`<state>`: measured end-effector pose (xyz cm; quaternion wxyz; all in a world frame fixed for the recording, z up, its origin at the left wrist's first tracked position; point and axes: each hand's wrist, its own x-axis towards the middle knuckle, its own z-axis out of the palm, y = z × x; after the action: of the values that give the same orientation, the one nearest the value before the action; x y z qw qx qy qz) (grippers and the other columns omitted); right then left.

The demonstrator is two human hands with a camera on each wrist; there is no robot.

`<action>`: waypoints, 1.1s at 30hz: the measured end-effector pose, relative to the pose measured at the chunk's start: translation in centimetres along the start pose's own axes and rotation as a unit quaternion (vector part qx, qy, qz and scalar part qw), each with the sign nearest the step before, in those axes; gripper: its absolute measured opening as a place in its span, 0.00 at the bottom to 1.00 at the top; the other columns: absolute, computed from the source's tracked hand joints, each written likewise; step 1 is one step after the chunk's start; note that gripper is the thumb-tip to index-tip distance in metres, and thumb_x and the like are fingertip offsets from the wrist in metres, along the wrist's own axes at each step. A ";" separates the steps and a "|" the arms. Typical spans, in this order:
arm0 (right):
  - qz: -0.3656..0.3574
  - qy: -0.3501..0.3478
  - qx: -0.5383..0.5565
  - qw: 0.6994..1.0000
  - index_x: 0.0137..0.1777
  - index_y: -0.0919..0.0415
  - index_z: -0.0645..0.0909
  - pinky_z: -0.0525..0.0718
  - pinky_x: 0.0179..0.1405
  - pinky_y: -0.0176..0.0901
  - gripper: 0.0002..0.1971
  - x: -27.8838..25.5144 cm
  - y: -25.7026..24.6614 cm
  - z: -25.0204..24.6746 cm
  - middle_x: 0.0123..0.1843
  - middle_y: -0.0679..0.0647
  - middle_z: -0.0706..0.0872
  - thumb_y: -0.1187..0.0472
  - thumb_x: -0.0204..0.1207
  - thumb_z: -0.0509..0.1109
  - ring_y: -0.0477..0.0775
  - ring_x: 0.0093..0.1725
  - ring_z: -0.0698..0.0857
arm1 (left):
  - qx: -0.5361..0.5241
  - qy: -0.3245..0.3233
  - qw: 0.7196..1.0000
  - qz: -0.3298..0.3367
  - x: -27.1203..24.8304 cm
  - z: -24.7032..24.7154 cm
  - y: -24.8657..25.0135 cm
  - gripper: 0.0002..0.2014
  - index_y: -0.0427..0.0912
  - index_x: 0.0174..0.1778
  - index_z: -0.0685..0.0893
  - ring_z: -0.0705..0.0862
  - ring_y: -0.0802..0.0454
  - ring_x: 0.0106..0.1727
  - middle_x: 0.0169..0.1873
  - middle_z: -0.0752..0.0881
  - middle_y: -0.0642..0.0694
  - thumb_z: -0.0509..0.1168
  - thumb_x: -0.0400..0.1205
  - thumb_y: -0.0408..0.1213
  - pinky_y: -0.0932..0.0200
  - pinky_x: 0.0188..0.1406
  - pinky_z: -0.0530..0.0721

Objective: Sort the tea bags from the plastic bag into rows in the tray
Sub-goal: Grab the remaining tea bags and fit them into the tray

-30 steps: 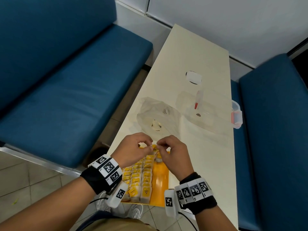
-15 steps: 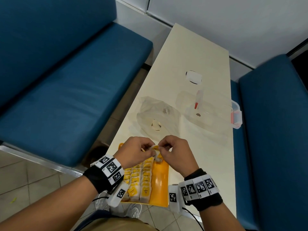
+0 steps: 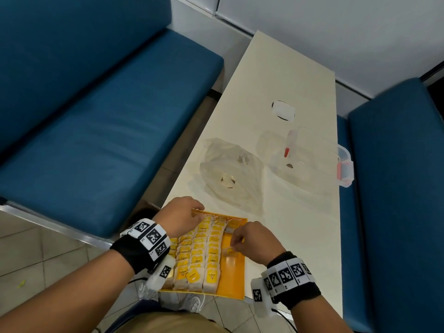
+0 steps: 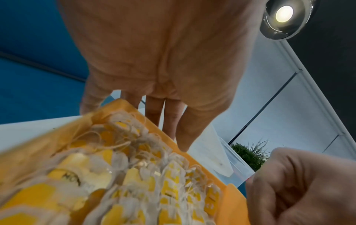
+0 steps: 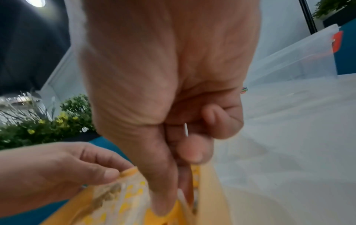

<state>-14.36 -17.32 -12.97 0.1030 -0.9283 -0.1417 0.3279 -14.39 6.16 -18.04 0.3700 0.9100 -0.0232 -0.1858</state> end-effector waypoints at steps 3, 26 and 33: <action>0.018 0.037 -0.029 0.999 0.48 0.49 0.91 0.84 0.46 0.43 0.07 0.9 0.5 1.0 0.49 0.48 0.92 0.57 0.75 0.72 0.50 0.49 0.88 | 0.007 -0.019 1.000 0.002 0.1 -0.1 -0.1 0.18 0.50 0.73 0.84 0.80 0.55 0.70 0.70 0.84 0.52 0.67 0.86 0.47 0.63 0.69 0.74; 0.086 0.322 0.055 0.941 0.52 0.52 0.75 0.77 0.34 0.44 0.17 0.8 1.2 0.7 0.53 0.46 0.71 0.43 0.74 0.75 0.52 0.39 0.80 | -0.012 -0.035 0.999 -0.018 1.0 -3.4 0.1 0.15 0.56 0.67 0.85 0.80 0.55 0.68 0.67 0.82 0.54 0.69 0.84 0.51 0.58 0.67 0.78; 0.144 0.291 0.133 0.936 0.73 0.56 0.70 0.83 0.51 0.50 0.31 4.0 1.8 -2.5 0.66 0.53 0.75 0.46 0.75 0.76 0.58 0.58 0.83 | -0.029 0.034 0.999 -0.018 7.0 -6.4 1.0 0.15 0.58 0.67 0.86 0.77 0.52 0.74 0.78 0.73 0.52 0.72 0.83 0.46 0.56 0.71 0.76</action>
<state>-9.40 -17.87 -13.88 0.2140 -0.9714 0.0747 0.0705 -5.47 8.41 -15.41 0.3936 0.9048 0.0114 -0.1622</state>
